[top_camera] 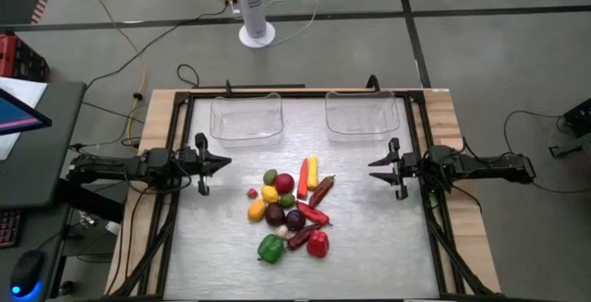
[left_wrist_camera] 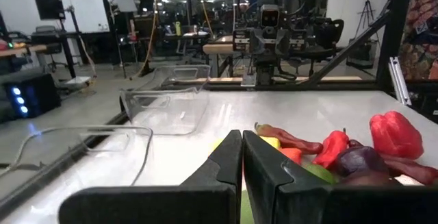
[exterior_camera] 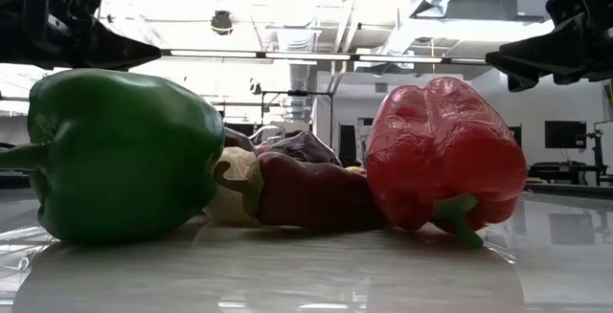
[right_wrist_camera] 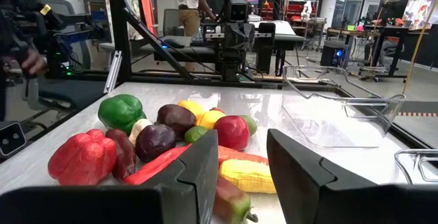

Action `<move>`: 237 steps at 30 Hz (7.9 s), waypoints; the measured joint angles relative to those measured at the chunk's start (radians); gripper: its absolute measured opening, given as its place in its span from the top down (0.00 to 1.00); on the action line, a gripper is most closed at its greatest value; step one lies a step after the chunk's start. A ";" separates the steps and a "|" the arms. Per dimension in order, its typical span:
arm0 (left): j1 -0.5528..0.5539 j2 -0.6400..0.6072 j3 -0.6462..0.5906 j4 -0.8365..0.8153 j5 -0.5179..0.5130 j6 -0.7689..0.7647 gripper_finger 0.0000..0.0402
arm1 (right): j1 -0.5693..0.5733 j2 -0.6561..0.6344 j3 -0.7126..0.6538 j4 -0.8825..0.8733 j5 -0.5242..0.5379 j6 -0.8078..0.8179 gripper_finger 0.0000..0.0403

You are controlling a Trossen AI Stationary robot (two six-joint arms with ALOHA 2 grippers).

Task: Sort produce into baskets
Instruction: Put the dark red chili pepper into the right transparent bin, then put the red chili pepper into the right transparent bin

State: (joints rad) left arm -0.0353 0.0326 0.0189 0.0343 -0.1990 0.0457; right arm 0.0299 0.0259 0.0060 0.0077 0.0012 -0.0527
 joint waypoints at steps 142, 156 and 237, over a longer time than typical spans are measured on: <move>0.002 0.380 0.557 -0.358 -0.136 -0.758 0.62 | -0.039 1.522 1.098 -0.663 -0.091 0.182 0.22; 0.002 0.413 0.557 -0.356 -0.114 -0.780 0.62 | -0.010 1.668 1.098 -0.608 -0.074 -0.078 0.23; 0.002 0.433 0.557 -0.159 -0.180 -0.723 0.62 | -0.577 1.525 1.527 -1.162 0.157 0.083 0.33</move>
State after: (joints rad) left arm -0.0330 0.4659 0.5762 -0.1243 -0.3789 -0.6777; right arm -0.5473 1.5509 1.5330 -1.1547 0.1585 0.0299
